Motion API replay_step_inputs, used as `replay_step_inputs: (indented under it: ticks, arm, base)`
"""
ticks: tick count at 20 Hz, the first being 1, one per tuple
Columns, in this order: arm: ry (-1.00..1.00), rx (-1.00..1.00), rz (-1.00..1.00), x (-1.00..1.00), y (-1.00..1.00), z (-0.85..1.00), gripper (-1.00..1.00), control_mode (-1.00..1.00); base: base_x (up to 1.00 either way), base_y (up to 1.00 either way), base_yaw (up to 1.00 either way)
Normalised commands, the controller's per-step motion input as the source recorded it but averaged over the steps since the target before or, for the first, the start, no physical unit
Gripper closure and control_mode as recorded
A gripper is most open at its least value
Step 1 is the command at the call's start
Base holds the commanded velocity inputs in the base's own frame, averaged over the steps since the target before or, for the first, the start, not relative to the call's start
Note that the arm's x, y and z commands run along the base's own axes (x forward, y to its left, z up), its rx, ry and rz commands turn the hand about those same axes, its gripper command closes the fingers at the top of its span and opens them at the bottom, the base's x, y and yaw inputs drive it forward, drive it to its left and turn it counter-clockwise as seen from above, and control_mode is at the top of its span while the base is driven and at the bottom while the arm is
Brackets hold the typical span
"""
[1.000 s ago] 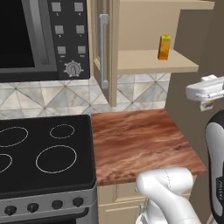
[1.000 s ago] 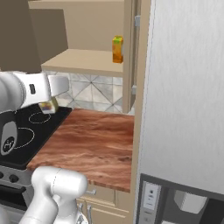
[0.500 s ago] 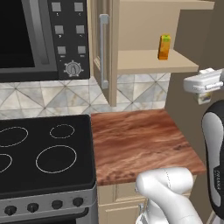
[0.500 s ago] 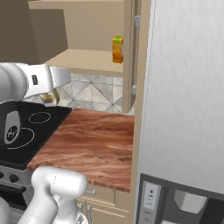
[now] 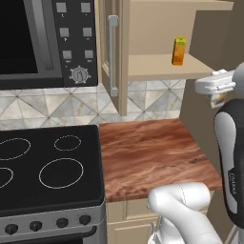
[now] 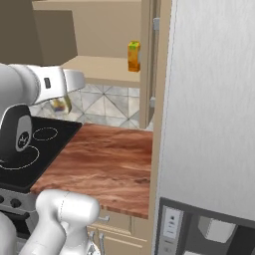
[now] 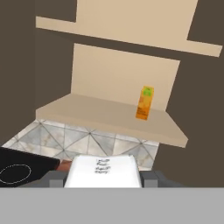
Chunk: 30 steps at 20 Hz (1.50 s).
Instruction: Sort all alcoholic drinks to one cabinet, and non-alcoholic drinks to the other.
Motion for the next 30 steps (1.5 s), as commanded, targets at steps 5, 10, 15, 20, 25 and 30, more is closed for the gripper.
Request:
replay_step_inputs:
  ticks: [5,10,15,20,25,30]
  arm:
    - [-0.02,0.0,0.01,0.21,0.0,0.01,1.0,-1.0]
    - [-0.01,0.0,0.01,0.19,0.0,0.04,1.0,-1.0]
    - [-0.01,0.0,0.01,0.2,0.0,0.03,1.0,-1.0]
    - [-0.01,0.0,0.0,0.18,0.0,0.05,1.0,-1.0]
    - [-0.02,0.0,0.01,0.16,0.0,0.06,1.0,-1.0]
    - [-0.01,0.0,0.0,0.2,0.0,0.05,1.0,-1.0]
  base:
    - [0.0,0.0,0.0]
    - [0.0,0.0,0.0]
    - [0.0,0.0,0.0]
    - [0.0,0.0,0.0]
    - [0.0,0.0,0.0]
    - [0.0,0.0,0.0]
